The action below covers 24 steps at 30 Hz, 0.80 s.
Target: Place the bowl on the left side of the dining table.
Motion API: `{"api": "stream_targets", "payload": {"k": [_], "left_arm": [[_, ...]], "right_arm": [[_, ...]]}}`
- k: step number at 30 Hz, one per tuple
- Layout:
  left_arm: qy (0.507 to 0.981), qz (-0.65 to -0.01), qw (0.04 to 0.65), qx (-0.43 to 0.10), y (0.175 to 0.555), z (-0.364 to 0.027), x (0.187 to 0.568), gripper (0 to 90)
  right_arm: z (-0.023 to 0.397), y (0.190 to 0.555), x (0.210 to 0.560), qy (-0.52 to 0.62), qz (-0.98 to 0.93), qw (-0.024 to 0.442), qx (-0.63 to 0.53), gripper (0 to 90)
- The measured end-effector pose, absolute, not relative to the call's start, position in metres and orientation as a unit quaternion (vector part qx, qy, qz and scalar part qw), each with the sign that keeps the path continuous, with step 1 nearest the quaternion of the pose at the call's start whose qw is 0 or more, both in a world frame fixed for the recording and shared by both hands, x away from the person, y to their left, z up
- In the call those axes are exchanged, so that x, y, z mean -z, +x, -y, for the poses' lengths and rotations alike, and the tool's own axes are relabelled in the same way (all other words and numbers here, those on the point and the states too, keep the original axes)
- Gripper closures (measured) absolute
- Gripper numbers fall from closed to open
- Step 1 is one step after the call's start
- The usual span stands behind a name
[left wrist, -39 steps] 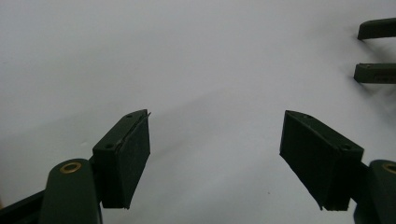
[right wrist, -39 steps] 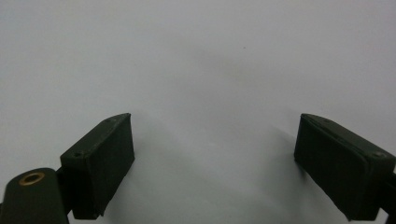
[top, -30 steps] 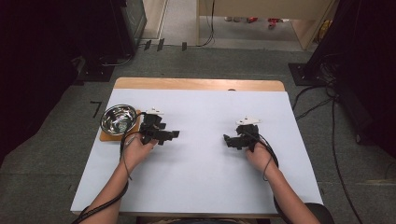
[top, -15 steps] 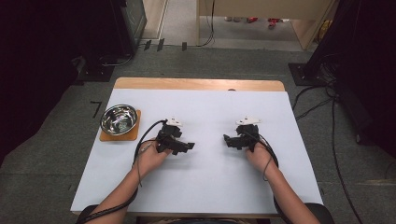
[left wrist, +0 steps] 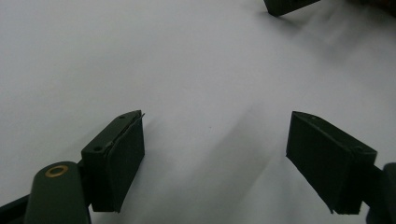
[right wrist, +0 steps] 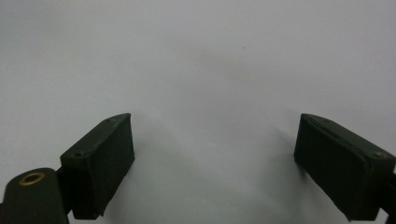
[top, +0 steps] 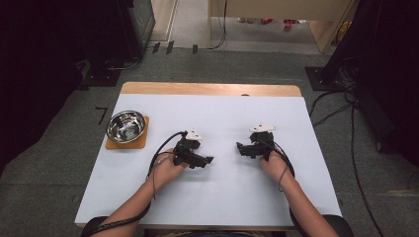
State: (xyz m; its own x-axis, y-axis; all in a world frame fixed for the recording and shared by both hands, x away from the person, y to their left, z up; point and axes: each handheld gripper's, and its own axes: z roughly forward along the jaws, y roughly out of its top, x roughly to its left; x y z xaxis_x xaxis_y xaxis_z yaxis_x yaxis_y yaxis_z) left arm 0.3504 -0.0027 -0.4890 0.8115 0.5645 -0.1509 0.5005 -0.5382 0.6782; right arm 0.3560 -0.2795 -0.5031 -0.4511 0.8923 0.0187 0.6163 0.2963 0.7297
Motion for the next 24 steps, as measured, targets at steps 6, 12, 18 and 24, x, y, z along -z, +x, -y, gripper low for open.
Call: {"api": "stream_targets", "payload": {"k": [6, 12, 18, 24], "left_arm": [[0.897, -0.237, 0.366, -0.077, 0.342, 0.006, 0.497, 8.4], [0.901, -0.217, 0.366, -0.082, 0.340, 0.008, 0.500, 0.7], [0.901, -0.217, 0.366, -0.082, 0.340, 0.008, 0.500, 0.6], [0.901, -0.217, 0.366, -0.082, 0.340, 0.008, 0.500, 0.6]], "right_arm": [[0.280, 0.356, 0.503, 0.483, -0.780, 0.202, -0.343, 11.7], [0.280, 0.356, 0.503, 0.482, -0.780, 0.202, -0.344, 11.7], [0.280, 0.356, 0.503, 0.483, -0.780, 0.202, -0.343, 11.7], [0.280, 0.356, 0.503, 0.482, -0.780, 0.202, -0.343, 11.7]]}}
